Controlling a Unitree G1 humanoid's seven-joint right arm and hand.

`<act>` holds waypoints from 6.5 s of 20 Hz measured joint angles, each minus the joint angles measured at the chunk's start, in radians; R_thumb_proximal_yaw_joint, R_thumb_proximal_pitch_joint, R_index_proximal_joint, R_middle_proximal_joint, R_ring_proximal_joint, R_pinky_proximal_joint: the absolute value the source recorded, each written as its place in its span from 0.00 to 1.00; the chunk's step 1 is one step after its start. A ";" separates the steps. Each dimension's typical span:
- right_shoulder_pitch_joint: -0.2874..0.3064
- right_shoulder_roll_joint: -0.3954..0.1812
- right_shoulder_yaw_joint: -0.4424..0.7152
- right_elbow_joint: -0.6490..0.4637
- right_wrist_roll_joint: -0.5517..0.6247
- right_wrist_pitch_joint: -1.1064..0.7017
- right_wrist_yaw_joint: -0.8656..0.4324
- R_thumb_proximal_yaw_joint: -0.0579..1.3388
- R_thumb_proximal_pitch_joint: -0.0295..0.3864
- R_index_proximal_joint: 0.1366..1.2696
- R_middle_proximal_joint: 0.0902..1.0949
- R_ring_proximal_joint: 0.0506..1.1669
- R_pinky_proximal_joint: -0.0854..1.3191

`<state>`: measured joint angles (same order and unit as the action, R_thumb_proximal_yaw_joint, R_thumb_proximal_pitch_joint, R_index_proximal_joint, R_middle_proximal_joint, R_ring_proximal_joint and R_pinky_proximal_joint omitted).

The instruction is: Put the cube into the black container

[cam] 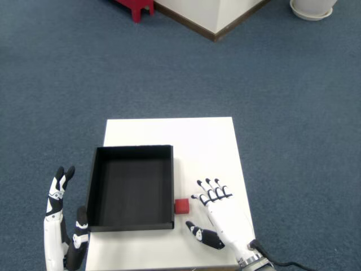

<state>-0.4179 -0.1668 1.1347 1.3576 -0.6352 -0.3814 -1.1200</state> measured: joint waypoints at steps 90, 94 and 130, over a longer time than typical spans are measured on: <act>-0.036 0.001 0.070 -0.008 0.046 -0.017 0.034 0.52 0.13 0.24 0.00 0.00 0.01; -0.028 0.002 0.071 -0.017 0.050 -0.010 0.042 0.51 0.14 0.24 0.00 0.00 0.01; -0.041 0.000 0.072 -0.059 0.094 0.000 0.058 0.52 0.26 0.26 0.01 0.00 0.01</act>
<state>-0.4587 -0.1672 1.2069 1.2990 -0.5410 -0.3817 -1.0618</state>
